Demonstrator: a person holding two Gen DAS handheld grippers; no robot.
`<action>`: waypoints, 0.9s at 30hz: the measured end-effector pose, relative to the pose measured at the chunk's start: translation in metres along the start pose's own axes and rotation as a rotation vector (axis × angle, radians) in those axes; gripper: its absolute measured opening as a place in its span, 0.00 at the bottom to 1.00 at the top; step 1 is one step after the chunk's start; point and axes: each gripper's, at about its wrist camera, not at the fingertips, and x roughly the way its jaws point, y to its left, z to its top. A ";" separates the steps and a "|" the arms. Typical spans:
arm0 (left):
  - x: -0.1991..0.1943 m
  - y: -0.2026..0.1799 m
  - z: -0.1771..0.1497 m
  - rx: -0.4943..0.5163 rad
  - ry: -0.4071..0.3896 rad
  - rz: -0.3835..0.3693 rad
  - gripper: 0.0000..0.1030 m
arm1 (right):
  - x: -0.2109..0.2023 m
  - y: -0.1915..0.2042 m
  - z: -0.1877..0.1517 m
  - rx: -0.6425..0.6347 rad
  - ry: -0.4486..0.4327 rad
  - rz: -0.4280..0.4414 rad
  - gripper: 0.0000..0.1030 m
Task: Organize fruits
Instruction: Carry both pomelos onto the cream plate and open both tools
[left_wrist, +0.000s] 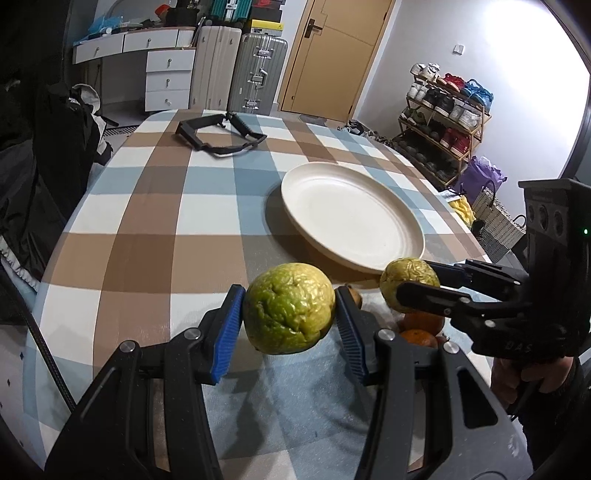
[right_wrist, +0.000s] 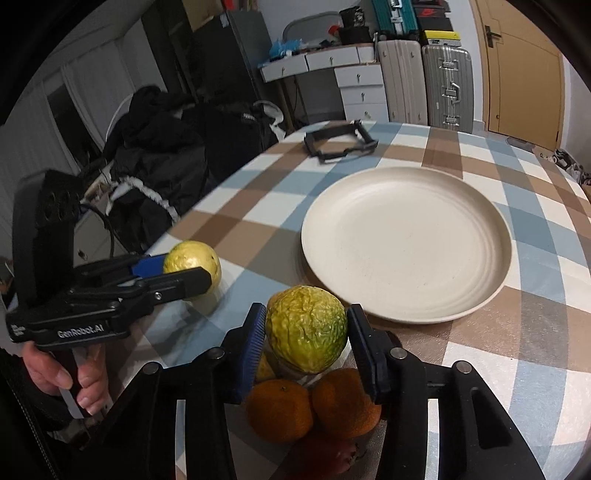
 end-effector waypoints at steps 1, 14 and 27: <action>-0.001 -0.002 0.001 0.002 -0.002 -0.001 0.45 | -0.004 -0.001 0.001 0.005 -0.012 0.005 0.45; 0.013 -0.032 0.053 0.057 -0.028 -0.010 0.45 | -0.050 -0.030 0.029 0.068 -0.174 0.029 0.45; 0.079 -0.047 0.141 0.097 -0.002 -0.055 0.45 | -0.057 -0.094 0.099 0.133 -0.249 0.019 0.44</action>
